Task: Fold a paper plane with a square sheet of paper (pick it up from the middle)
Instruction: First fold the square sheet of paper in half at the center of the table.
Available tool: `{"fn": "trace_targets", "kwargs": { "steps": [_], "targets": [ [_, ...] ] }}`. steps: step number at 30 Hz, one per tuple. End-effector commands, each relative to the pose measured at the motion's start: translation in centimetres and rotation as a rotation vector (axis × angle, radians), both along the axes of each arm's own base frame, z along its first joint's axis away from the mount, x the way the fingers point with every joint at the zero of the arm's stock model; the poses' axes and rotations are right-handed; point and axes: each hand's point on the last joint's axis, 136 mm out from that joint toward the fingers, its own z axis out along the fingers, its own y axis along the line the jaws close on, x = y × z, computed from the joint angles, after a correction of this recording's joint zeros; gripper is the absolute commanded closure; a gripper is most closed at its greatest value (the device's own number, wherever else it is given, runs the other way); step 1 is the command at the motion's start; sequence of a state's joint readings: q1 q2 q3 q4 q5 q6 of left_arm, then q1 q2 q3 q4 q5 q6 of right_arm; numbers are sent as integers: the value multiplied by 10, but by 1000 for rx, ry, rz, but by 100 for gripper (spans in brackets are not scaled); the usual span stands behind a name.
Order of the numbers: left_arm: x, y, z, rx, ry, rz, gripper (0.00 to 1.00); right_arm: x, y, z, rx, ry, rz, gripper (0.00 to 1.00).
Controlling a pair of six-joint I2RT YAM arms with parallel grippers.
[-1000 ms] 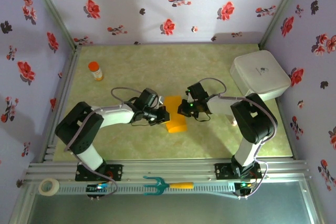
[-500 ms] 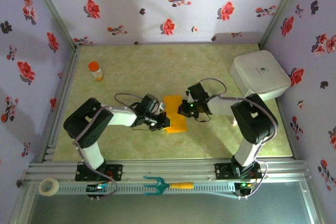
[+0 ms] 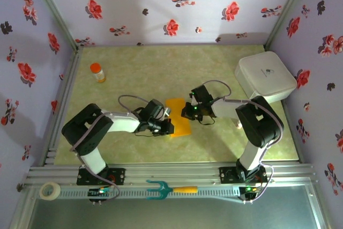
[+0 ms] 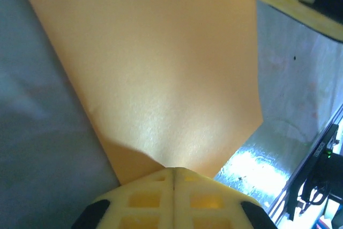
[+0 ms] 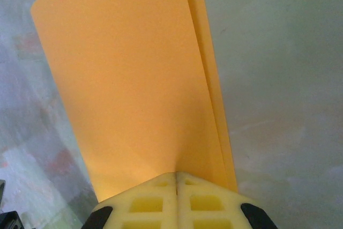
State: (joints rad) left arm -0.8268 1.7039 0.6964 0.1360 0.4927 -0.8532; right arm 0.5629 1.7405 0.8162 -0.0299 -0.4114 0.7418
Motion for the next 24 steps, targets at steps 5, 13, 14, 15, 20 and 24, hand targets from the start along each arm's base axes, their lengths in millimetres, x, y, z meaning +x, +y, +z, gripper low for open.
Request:
{"fn": "trace_targets", "kwargs": {
  "steps": [5,13,14,15,20,24],
  "targets": [
    [-40,21,-19,113,75,-94,100,-36,-45,-51,-216,158,-53,100],
    [-55,35,-33,157,96,-95,100,-37,-44,-51,-215,160,-50,100],
    [-55,36,-32,156,95,-92,100,-36,-44,-50,-215,160,-51,100],
    [-56,37,-33,159,97,-88,100,-37,-44,-50,-213,160,-50,100],
    [-52,32,-17,125,54,-93,100,-35,-41,-48,-198,153,-46,100],
    [-36,22,19,68,-40,-83,100,-28,-25,-35,-119,119,-18,100]
  ]
}}
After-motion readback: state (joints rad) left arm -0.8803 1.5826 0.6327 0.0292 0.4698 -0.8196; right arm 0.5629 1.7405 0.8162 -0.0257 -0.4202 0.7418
